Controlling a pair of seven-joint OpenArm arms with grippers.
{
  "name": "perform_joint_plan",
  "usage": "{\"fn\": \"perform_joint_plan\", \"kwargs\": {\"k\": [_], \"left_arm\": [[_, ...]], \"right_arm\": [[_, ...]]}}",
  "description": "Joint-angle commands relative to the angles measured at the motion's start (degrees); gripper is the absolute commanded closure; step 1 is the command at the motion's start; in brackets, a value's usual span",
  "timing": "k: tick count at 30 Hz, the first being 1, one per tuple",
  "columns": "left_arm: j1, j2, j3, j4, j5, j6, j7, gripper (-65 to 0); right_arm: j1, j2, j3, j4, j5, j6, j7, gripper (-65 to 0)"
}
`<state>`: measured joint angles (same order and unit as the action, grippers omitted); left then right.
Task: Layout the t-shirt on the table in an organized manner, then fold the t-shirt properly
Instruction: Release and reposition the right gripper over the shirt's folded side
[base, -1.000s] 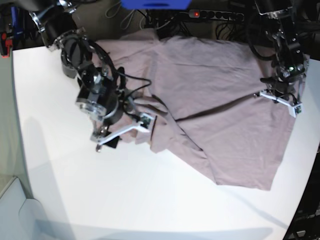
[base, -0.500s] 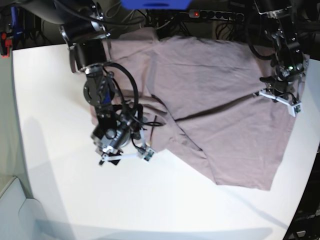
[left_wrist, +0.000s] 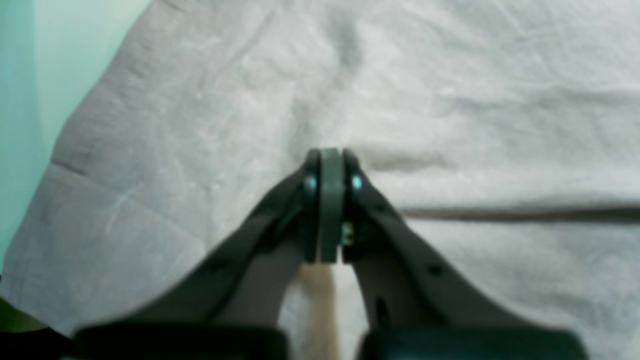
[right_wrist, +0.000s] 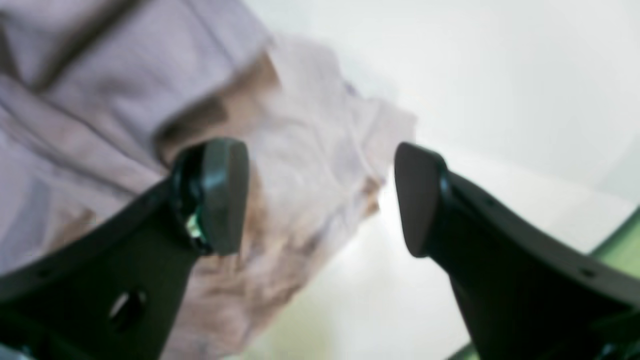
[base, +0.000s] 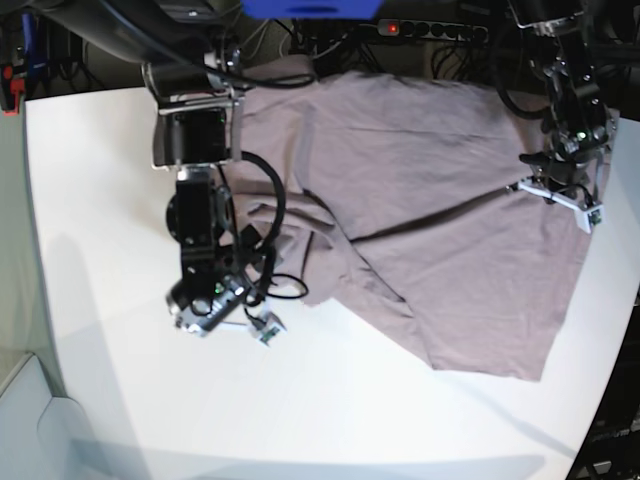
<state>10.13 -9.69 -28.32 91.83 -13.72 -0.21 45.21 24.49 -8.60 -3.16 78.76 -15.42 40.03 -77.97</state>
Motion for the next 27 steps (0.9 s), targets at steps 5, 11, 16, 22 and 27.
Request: {"fn": "perform_joint_plan", "kwargs": {"k": [5,11,16,22,27], "left_arm": [[-0.3,-0.6,-0.2,1.0,-0.1,0.1,-0.8,-0.4],[-0.3,-0.6,-0.2,0.9,-0.1,0.1,-0.8,-0.4],[-0.3,-0.6,-0.2,0.9,-0.1,0.1,-0.9,-0.4],[-0.3,-0.6,-0.2,0.9,-0.1,0.1,-0.9,-0.4],[-0.3,-0.6,-0.2,0.9,0.0,0.1,-0.9,-0.4]], "right_arm": [[3.7,-0.4,-0.1,3.8,0.5,0.0,-2.0,-45.9],[3.4,-0.4,-0.1,8.0,7.7,0.0,-2.0,-45.9],[1.7,-0.4,-0.1,7.7,13.3,0.0,-2.0,-45.9],[-0.6,-0.4,-0.1,3.9,17.6,0.0,-0.1,-45.9],[-0.9,-0.4,-0.1,-0.9,19.5,0.0,2.7,-45.9]]}}
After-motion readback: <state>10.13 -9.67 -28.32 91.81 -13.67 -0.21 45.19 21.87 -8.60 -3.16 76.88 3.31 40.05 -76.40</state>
